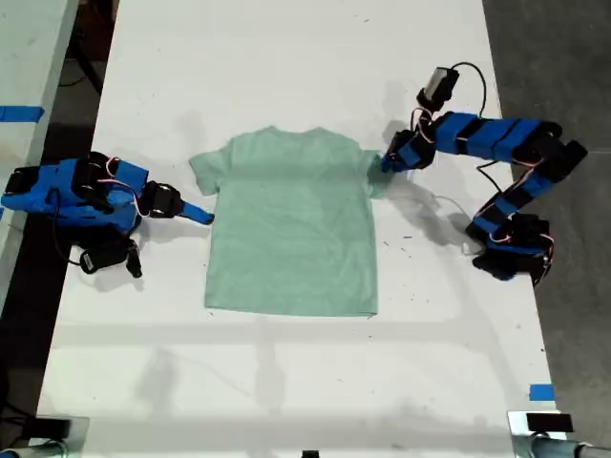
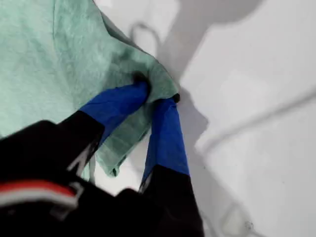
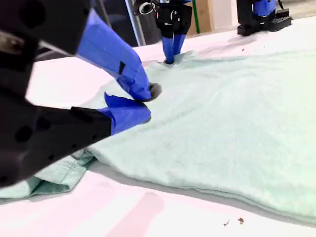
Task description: Fold t shirt
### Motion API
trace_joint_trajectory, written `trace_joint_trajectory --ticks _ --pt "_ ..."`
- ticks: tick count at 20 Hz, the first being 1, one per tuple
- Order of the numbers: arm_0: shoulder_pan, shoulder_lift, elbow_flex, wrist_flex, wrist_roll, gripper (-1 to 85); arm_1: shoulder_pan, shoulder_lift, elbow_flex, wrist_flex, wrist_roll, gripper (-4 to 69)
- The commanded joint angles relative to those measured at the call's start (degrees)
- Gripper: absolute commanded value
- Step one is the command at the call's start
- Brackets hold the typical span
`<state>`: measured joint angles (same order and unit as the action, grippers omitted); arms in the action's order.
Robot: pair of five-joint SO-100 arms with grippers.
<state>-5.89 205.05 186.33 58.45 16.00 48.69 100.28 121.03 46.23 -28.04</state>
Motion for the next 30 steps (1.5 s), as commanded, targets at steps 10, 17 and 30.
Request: trace_joint_trajectory --ticks 10,17,30 --pt "0.00 0.53 2.37 -0.44 -0.70 2.3 -20.83 -3.52 -36.04 5.27 -7.47 1.8" --pt "0.00 0.53 2.37 -0.44 -0.70 2.3 -28.65 -18.11 -53.35 8.88 -10.20 16.7" --pt "0.00 0.53 2.37 -0.44 -0.70 2.3 -32.17 38.23 1.23 25.75 -3.78 1.3"
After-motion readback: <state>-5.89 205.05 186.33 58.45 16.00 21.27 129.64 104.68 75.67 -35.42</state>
